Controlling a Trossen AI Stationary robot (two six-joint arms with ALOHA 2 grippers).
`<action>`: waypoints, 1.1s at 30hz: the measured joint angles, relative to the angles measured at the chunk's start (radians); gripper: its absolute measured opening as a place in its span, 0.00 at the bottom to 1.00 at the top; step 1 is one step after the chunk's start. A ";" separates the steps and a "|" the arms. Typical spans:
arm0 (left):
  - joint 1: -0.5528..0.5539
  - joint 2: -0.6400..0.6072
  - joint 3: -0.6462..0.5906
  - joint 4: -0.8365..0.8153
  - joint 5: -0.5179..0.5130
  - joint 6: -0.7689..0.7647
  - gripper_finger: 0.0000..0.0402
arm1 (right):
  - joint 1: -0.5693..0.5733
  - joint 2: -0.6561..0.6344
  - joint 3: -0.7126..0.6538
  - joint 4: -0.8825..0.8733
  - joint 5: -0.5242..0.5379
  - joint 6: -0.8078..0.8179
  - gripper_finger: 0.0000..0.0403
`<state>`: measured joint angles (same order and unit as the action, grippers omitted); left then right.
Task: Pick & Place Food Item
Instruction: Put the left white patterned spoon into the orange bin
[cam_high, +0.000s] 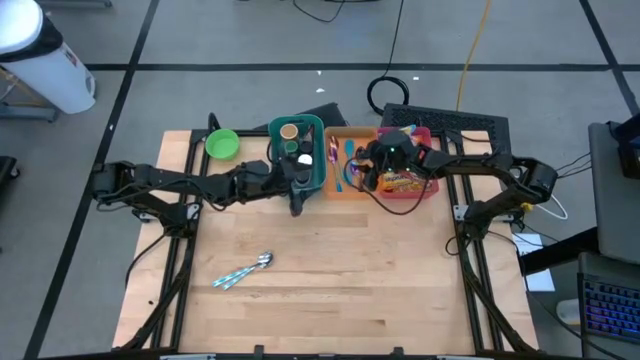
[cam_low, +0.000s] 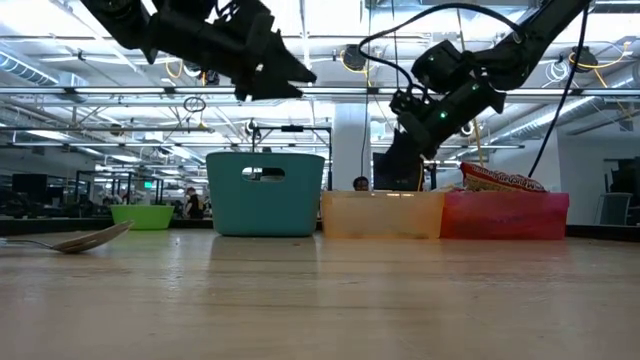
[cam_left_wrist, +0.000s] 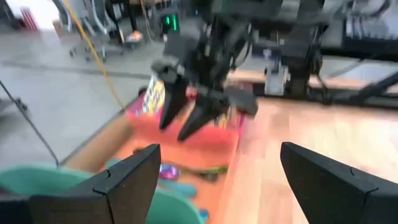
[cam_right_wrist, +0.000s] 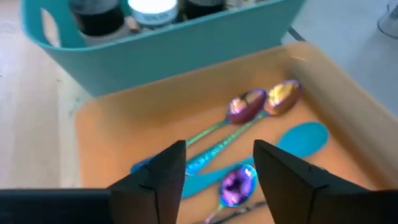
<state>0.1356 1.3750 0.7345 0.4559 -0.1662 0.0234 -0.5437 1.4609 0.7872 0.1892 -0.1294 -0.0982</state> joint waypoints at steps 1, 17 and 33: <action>0.000 -0.001 0.000 -0.023 0.000 -0.004 0.85 | 0.007 0.000 0.000 0.006 -0.001 0.000 0.45; -0.214 -0.071 -0.001 -0.649 0.074 -0.308 0.85 | 0.054 -0.005 0.000 0.042 0.002 -0.080 0.47; -0.553 -0.059 -0.028 -1.105 0.099 -0.996 0.85 | 0.070 -0.041 -0.001 0.039 -0.005 -0.047 0.47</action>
<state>-0.4177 1.3159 0.7067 -0.6492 -0.0672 -0.9731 -0.4733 1.4197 0.7864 0.2279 -0.1341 -0.1454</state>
